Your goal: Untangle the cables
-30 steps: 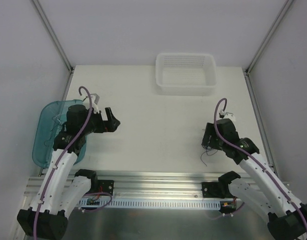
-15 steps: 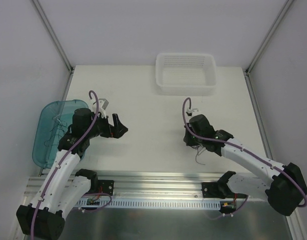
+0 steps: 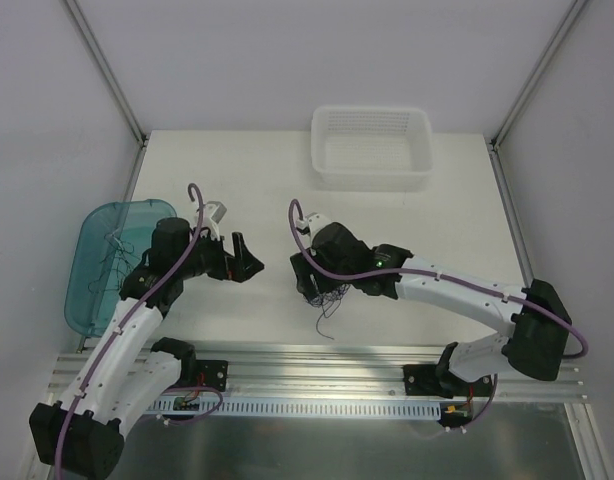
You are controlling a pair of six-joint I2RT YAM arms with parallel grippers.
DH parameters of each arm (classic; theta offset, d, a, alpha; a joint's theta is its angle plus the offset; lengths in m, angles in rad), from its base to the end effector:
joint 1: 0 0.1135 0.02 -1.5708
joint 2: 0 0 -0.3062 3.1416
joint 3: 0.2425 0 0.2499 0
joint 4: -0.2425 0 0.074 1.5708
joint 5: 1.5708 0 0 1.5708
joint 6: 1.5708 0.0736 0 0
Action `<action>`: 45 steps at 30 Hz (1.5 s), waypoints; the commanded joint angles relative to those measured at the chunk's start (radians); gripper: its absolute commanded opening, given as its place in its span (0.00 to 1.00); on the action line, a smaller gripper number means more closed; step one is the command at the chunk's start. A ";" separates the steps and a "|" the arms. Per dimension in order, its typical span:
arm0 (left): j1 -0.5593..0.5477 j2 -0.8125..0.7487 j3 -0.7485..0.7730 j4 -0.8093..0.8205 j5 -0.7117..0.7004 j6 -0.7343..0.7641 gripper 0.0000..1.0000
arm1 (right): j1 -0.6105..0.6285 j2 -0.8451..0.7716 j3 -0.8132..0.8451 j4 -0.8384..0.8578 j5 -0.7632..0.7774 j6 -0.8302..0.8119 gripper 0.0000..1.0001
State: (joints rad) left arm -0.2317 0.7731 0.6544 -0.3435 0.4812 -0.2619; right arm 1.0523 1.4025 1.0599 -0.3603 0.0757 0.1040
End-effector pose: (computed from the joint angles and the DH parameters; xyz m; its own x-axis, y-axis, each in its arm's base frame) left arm 0.1610 -0.0730 0.2961 -0.5763 -0.0998 -0.8111 0.4737 0.7680 -0.4311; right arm 0.1683 0.2837 0.2951 -0.4056 -0.5019 -0.7639 -0.7997 0.5996 0.0306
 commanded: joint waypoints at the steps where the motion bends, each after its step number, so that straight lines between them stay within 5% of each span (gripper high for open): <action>1: -0.076 -0.008 -0.007 0.034 -0.018 -0.075 0.99 | 0.023 -0.080 0.092 -0.136 0.123 0.016 0.75; 9: -0.345 0.040 -0.009 0.089 -0.255 -0.309 0.98 | 0.017 -0.273 -0.030 -0.238 0.387 0.129 0.73; 18: -0.609 0.303 0.068 0.133 -0.545 -0.434 0.86 | -0.135 -0.407 -0.271 -0.093 0.311 0.117 0.68; 23: -0.646 0.394 0.132 0.143 -0.607 -0.474 0.75 | -0.265 -0.422 -0.368 0.082 0.163 0.050 0.61; 39: -0.666 0.422 0.140 0.150 -0.598 -0.504 0.74 | -0.350 -0.097 -0.365 0.418 -0.057 -0.076 0.55; 45: -0.666 0.382 0.110 0.149 -0.598 -0.505 0.75 | -0.351 -0.056 -0.344 0.440 -0.067 -0.095 0.38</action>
State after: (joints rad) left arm -0.8902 1.1938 0.7822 -0.2134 -0.0978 -0.7490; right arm 0.7036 1.3468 0.6647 0.0120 0.0349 0.0330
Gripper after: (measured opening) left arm 0.744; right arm 0.388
